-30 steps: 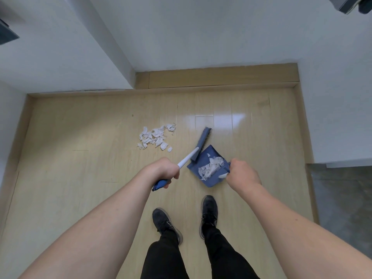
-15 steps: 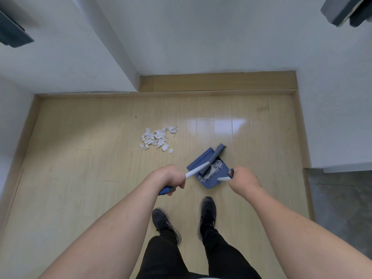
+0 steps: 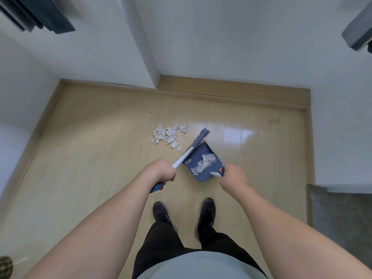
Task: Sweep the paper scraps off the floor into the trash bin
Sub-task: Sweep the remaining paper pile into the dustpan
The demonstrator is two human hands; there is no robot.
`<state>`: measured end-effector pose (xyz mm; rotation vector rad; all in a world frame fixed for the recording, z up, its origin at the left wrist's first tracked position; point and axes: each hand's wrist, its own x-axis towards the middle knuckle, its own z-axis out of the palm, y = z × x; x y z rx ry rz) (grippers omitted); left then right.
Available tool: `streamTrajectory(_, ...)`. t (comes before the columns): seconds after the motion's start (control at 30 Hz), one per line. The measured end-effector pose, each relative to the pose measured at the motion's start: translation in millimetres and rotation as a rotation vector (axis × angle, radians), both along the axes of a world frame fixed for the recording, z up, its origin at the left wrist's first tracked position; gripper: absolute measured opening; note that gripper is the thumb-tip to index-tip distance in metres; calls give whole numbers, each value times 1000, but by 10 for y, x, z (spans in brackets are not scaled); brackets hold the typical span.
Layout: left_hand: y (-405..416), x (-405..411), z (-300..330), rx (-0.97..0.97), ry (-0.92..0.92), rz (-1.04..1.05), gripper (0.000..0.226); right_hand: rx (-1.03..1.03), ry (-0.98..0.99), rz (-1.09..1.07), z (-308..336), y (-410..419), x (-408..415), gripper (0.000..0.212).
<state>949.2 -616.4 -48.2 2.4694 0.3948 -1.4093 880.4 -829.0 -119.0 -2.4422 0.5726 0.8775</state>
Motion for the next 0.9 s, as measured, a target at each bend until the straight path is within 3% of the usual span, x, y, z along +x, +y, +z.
streamTrajectory(0.33,959,-262,-38,-136,107,451,20,3,5,203,95,692,-50,15)
streamTrajectory(0.7,2303,-593,-128,-200,152,474,24,-43,10,234,54,2048,-269,18)
streamTrajectory(0.9,3208,-689,38,-213,173,527,15,-57,-34,250,150,2847,-385,14)
